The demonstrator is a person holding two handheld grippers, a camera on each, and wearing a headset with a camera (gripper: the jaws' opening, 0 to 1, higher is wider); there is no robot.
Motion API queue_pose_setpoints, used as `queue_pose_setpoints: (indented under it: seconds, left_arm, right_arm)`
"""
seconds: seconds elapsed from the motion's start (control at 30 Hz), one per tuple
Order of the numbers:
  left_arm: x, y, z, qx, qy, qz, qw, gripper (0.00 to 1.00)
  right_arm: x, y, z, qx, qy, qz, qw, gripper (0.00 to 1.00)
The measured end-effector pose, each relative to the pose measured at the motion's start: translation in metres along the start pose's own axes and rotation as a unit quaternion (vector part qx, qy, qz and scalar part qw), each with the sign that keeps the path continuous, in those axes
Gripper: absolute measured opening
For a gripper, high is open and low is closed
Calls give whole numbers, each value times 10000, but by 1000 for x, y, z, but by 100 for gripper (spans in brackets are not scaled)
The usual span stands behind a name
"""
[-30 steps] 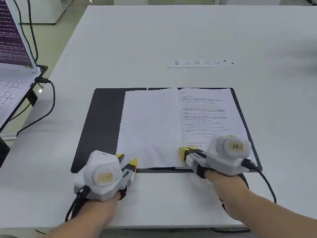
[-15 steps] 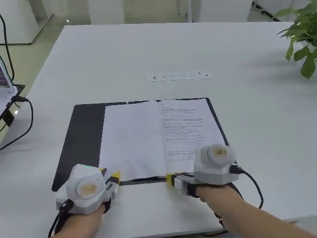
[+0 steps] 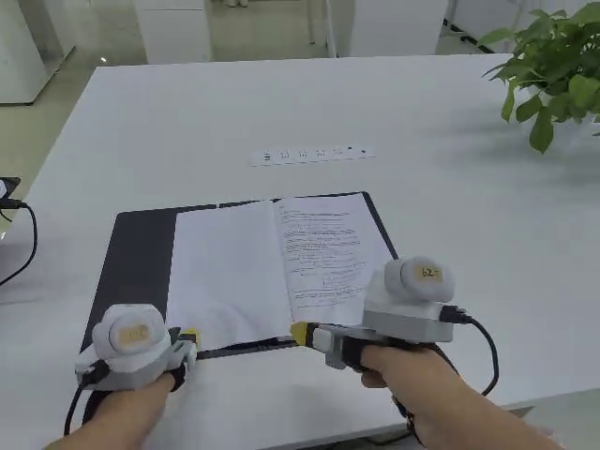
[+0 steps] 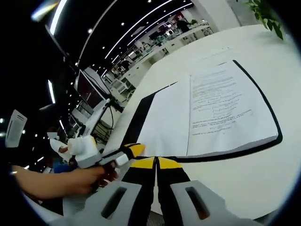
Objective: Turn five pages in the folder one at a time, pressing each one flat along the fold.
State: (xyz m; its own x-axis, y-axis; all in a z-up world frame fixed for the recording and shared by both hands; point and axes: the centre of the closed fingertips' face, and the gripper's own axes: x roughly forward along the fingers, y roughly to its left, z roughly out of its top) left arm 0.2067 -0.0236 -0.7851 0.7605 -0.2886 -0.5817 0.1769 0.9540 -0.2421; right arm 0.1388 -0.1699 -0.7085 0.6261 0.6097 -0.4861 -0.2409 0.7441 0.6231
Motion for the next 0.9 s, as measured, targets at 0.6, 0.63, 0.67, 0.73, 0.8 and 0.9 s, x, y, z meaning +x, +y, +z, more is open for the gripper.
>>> queue_pose_setpoints:
  seconds: [0.6,0.63,0.67,0.73,0.8,0.9]
  left_arm:
    - [-95,-58,43,-697,-128,-767,9945,33]
    - [-103,-59,48,-668,-177,-748,9948,39]
    - [-110,-58,51,-619,-195,-674,9956,44]
    - [-117,-57,55,-574,-198,-590,9964,52]
    - [-124,-54,62,-490,-311,-461,9972,59]
    - [-130,-49,70,-315,-438,-254,9982,75]
  right_arm:
    - [-86,-45,71,-20,-1057,-1096,9883,0]
    - [-91,-48,72,-30,-1065,-1187,9872,0]
    - [-93,-50,73,-51,-1081,-1221,9866,0]
    - [-97,-52,74,-98,-1087,-1284,9857,0]
    - [-101,-57,73,-347,-995,-1451,9838,0]
    - [-104,-58,74,-441,-984,-1528,9824,0]
